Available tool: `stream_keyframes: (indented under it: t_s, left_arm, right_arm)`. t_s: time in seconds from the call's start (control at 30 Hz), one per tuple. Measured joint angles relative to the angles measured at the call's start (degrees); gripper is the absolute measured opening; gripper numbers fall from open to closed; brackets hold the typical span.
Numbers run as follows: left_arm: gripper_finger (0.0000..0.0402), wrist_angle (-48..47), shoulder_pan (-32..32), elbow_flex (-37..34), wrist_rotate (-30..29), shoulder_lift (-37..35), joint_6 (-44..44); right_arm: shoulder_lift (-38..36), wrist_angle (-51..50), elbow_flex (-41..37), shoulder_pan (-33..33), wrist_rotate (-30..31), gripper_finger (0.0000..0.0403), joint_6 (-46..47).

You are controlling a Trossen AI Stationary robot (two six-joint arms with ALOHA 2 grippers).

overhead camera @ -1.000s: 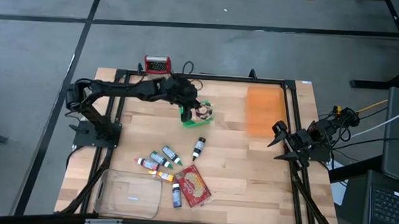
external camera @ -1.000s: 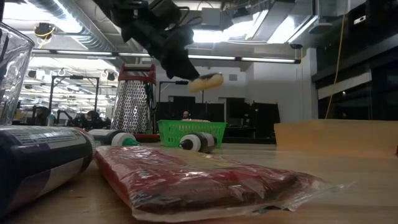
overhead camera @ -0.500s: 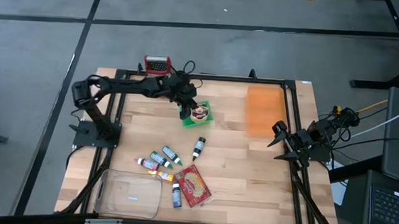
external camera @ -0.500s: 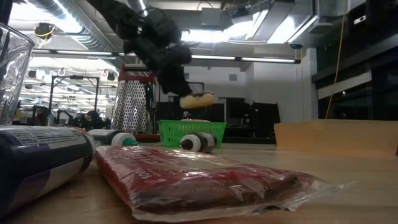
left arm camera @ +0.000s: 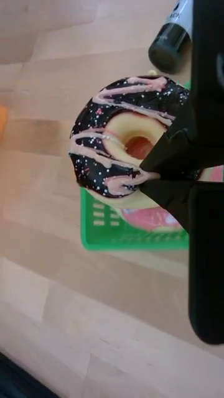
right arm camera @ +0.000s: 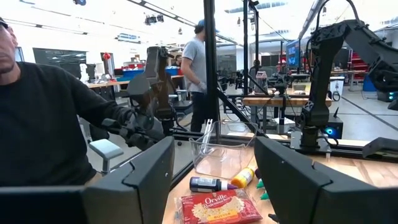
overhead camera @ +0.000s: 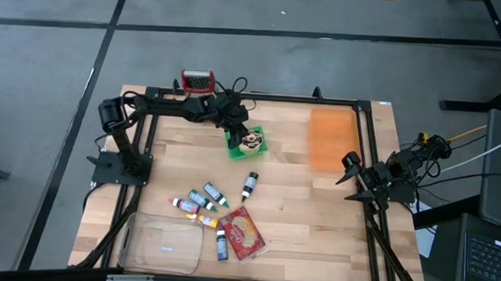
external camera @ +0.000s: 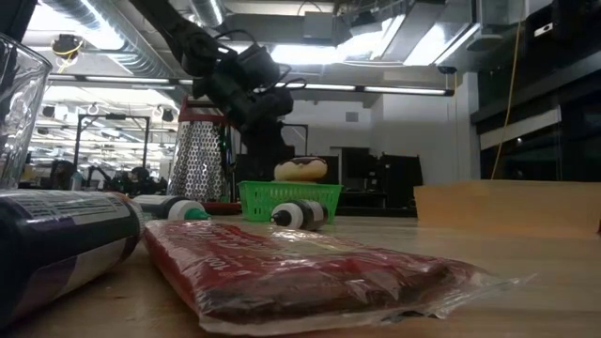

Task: Pick & Place Food Item
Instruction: Put the black donut into the green bin

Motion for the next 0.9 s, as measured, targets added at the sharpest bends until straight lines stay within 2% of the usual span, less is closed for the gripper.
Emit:
stream_keyframes:
  t_s: [0.27, 0.5, 0.73, 0.9]
  left_arm:
    - [0.0008, 0.56, -0.1, 0.02, 0.98, -1.7, 0.29]
    - [0.0008, -3.72, 0.42, 0.01, 0.91, -1.27, 0.68]
    - [0.0008, -3.89, 0.5, 0.02, 0.61, -1.27, 1.25]
    - [0.0027, -2.88, 0.5, 0.02, -0.24, -1.27, 1.31]
  right_arm:
    - [0.0, 0.0, 0.0, 0.01, 0.2, 0.0226, -0.09]
    - [0.0, 0.0, 0.0, 0.02, 0.2, 0.0226, -0.07]
    - [0.0, 0.02, 0.0, 0.02, 0.2, 0.0226, -0.09]
    - [0.0, 0.02, 0.0, 0.02, 0.2, 0.0226, -0.09]
